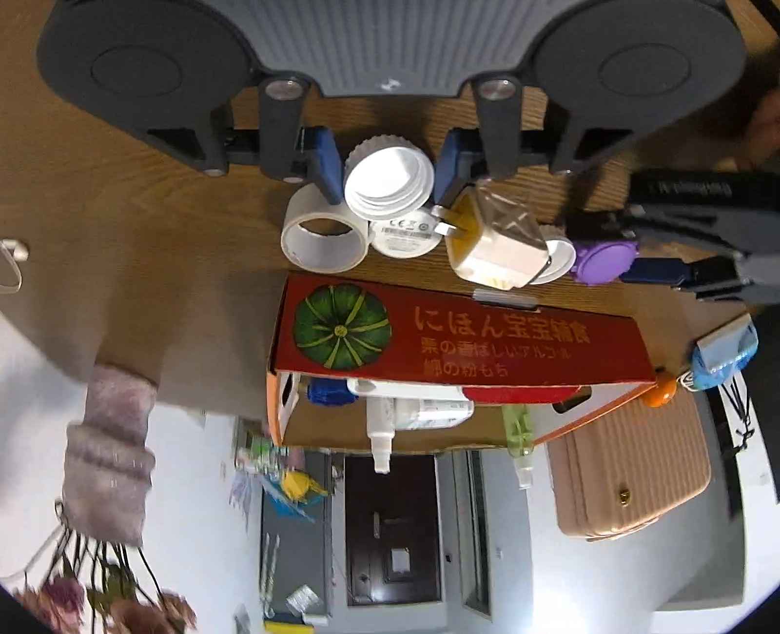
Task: Organize rigid objects
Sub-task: 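Grasp the purple gear cap with the left gripper while the right grasps a white bottle cap, then carry the purple cap and white cap into the red box and release both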
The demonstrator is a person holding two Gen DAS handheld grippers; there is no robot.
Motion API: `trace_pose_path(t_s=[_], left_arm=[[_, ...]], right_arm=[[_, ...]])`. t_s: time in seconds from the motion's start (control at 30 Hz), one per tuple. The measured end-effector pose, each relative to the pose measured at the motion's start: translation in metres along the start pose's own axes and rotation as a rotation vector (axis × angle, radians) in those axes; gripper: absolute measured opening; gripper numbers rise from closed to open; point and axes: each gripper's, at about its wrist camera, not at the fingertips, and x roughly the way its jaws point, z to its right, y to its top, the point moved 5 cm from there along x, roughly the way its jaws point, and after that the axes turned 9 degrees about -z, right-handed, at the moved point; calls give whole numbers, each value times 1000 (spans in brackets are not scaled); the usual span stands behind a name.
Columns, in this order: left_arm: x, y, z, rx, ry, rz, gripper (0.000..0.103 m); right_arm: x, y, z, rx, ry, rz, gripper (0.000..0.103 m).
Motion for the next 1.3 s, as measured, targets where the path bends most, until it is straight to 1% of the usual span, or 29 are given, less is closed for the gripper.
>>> trace_pose_path(t_s=[0.1, 0.13, 0.27, 0.47, 0.53, 0.6, 0.67, 0.73, 0.77, 0.8, 0.87, 0.93, 1.07, 1.17, 1.2, 1.3], left_arm=[[-3, 0, 0, -14, -27, 11, 53], [-3, 0, 1, -11, -26, 10, 53], [-4, -1, 6, 7, -21, 9, 53], [-6, -2, 9, 18, -21, 11, 53], [-8, -3, 11, 27, -9, 16, 53], [-12, -5, 12, 34, 10, 31, 53], [-21, -11, 13, 32, 47, 55, 53], [-38, -20, 17, 37, 76, 87, 53], [-50, -28, 18, 37, 104, 109, 53], [-63, -36, 19, 40, 133, 126, 53], [-93, -55, 22, 60, 200, 158, 53], [-126, -74, 25, 81, 244, 215, 53], [-187, -113, 26, 7, 188, 276, 53], [-213, -132, 25, -46, 112, 285, 53], [-218, -134, 24, -46, 106, 286, 53], [-224, -132, 22, -37, 181, 300, 53]], right_arm=[[-2, -4, 3, 28, 43, 14, 39], [-2, -4, 4, 32, 47, 11, 39], [-2, -5, 0, -3, 2, 29, 39], [-3, -5, 3, -5, -5, 35, 39], [-4, -6, 0, -28, -19, 37, 39], [-4, -7, -1, -35, -15, 43, 39], [-6, -8, 0, -18, -21, 45, 39], [-15, -16, -2, -7, -64, 40, 39], [-23, -22, -8, -31, -72, 53, 39], [-33, -30, -15, -60, -67, 62, 39], [-57, -46, -26, -80, -61, 76, 39], [-85, -63, -36, -80, -34, 109, 39], [-128, -93, -51, -39, 8, 141, 39], [-149, -103, -59, -6, 34, 170, 40], [-153, -103, -60, -3, 35, 178, 39], [-166, -101, -64, -1, 22, 213, 39]])
